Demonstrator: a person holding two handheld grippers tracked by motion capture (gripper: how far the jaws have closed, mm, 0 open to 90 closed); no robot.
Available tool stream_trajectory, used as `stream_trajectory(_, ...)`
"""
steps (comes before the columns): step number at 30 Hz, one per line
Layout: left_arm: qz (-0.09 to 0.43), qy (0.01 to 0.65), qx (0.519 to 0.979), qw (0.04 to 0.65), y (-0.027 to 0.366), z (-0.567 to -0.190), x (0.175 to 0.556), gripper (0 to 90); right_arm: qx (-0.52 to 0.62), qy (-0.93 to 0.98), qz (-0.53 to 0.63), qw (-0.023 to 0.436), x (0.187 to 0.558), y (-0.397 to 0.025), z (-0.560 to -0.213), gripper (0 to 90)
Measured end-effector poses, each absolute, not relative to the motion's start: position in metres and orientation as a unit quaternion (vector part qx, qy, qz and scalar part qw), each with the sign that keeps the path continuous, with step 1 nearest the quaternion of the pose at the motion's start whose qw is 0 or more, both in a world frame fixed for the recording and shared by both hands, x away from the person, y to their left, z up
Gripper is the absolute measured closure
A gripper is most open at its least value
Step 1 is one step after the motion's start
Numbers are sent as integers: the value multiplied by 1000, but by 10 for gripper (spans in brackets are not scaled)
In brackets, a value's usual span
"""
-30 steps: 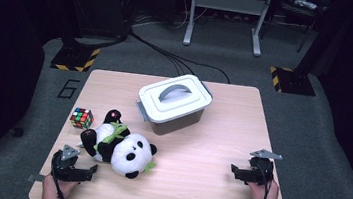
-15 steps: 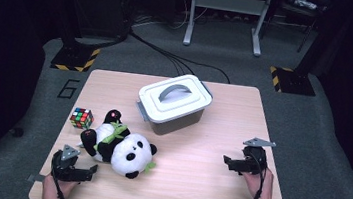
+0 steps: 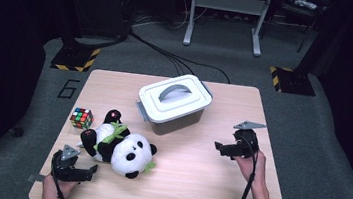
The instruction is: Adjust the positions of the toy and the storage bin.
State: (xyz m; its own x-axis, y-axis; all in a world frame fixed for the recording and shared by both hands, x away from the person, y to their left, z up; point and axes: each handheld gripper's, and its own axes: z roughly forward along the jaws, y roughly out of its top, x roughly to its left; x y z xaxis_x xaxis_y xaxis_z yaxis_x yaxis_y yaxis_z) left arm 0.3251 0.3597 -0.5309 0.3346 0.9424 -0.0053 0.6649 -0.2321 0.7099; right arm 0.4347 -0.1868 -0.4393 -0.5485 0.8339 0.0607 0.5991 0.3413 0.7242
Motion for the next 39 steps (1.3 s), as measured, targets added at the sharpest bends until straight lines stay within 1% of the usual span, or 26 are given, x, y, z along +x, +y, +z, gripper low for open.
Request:
stream_trajectory(13, 220, 533, 753, 317, 360, -531, 325, 0, 424, 812, 371, 155, 473, -159, -415, 33)
stream_trajectory(19, 220, 533, 753, 317, 360, -531, 325, 0, 425, 810, 377, 148, 491, -150, -408, 31)
stream_trajectory(20, 226, 534, 749, 321, 359, -532, 325, 0, 423, 810, 378, 147, 494, -149, -407, 32)
stream_trajectory(27, 227, 534, 749, 321, 359, -532, 325, 0, 416, 815, 374, 151, 514, -142, -399, 46)
stream_trajectory(29, 220, 533, 754, 316, 360, -531, 325, 0, 416, 815, 373, 151, 519, -140, -395, 60)
stream_trajectory(36, 225, 535, 749, 320, 359, -532, 325, 0, 423, 809, 377, 158, 540, -133, -386, 148)
stream_trajectory(37, 227, 534, 749, 321, 359, -532, 325, 0, 427, 809, 374, 153, 542, -132, -385, 154)
stream_trajectory(38, 225, 535, 749, 320, 359, -532, 325, 0, 425, 810, 375, 152, 545, -132, -385, 169)
stream_trajectory(39, 227, 534, 749, 321, 359, -532, 325, 0, 428, 808, 375, 151, 548, -131, -384, 204)
